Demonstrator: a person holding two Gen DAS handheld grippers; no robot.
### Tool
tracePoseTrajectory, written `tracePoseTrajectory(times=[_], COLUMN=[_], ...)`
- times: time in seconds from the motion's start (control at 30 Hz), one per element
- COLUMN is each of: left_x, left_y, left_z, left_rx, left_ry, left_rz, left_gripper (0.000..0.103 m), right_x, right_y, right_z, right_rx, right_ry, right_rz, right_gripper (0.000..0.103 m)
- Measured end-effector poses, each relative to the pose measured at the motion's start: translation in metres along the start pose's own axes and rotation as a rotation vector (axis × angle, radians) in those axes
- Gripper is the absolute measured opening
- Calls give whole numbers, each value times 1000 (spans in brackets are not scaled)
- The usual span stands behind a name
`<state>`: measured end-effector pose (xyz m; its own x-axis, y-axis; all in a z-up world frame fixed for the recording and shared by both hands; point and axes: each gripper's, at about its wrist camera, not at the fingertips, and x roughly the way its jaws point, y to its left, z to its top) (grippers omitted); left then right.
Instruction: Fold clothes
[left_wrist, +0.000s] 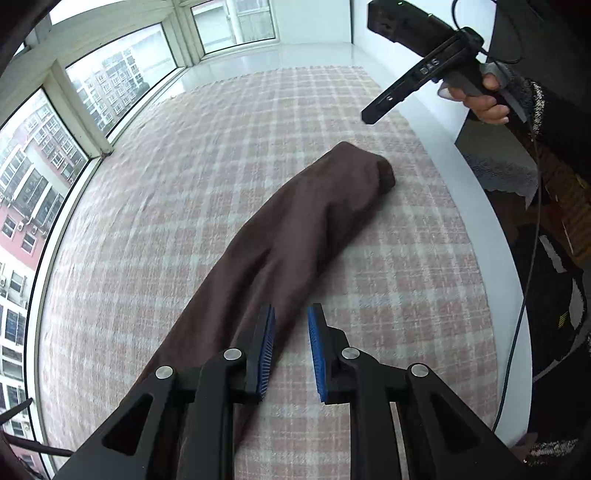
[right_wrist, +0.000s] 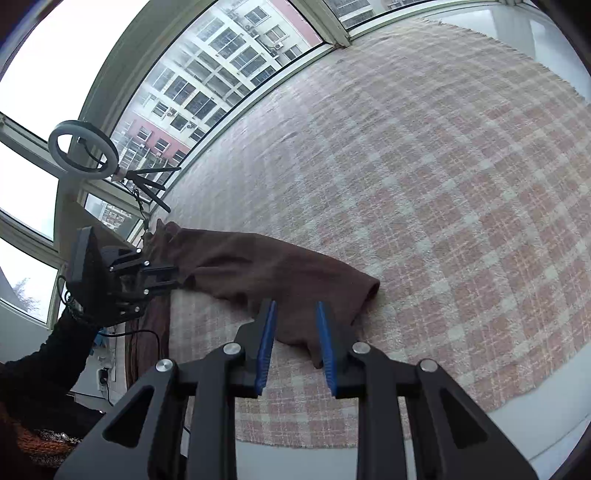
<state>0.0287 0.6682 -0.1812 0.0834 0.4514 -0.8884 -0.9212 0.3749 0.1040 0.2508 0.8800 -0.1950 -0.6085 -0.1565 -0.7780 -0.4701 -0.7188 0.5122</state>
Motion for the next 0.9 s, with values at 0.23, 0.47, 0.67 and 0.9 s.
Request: tracePoseTrajectory(times=[0.23,0.47,0.67,0.9], left_x=[16,54,42,-63], left_y=[-75,-66,-55,35], left_z=[44,58,57,-39], left_rx=[171,111,-36,-210], left_ry=[-71,-11,7,-46], left_rz=[-55,-113,-300,-30], left_gripper=[29,0,0,22], right_x=[34,59,38,44], right_y=[-21,-12,34,11], right_z=[-11,-11,-2,-4], right_rx=[87,112,-84,-5], right_ry=[-11,-8,-99,-71], right_rz=[-23,47,-83,-139], right_gripper=[23,26,8,33])
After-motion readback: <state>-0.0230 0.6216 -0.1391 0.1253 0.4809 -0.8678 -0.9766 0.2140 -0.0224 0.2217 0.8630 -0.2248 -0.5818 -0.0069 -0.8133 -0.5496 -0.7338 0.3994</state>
